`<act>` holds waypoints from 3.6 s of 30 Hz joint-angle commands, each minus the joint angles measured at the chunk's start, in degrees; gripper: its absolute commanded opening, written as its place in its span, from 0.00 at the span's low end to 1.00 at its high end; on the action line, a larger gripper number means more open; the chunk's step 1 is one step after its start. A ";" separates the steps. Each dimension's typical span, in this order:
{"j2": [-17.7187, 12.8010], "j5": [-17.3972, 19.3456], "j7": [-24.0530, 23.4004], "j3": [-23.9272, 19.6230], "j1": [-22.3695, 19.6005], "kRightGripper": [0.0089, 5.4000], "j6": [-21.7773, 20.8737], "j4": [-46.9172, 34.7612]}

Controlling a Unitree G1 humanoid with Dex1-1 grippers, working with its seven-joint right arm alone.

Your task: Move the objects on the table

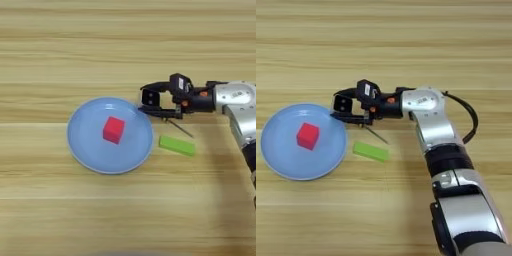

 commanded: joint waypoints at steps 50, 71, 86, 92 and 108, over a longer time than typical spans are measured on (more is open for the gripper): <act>2.86 -5.26 -8.89 10.79 1.44 0.82 7.89 -2.24; 0.75 -0.48 -10.21 3.75 -3.18 0.99 10.79 -6.23; -2.13 0.63 -11.55 -1.65 -8.28 0.99 8.98 1.77; -4.22 0.55 -11.01 -3.48 -9.88 0.99 7.76 6.94; -7.72 -0.40 -10.03 -3.86 -10.51 0.99 3.77 14.40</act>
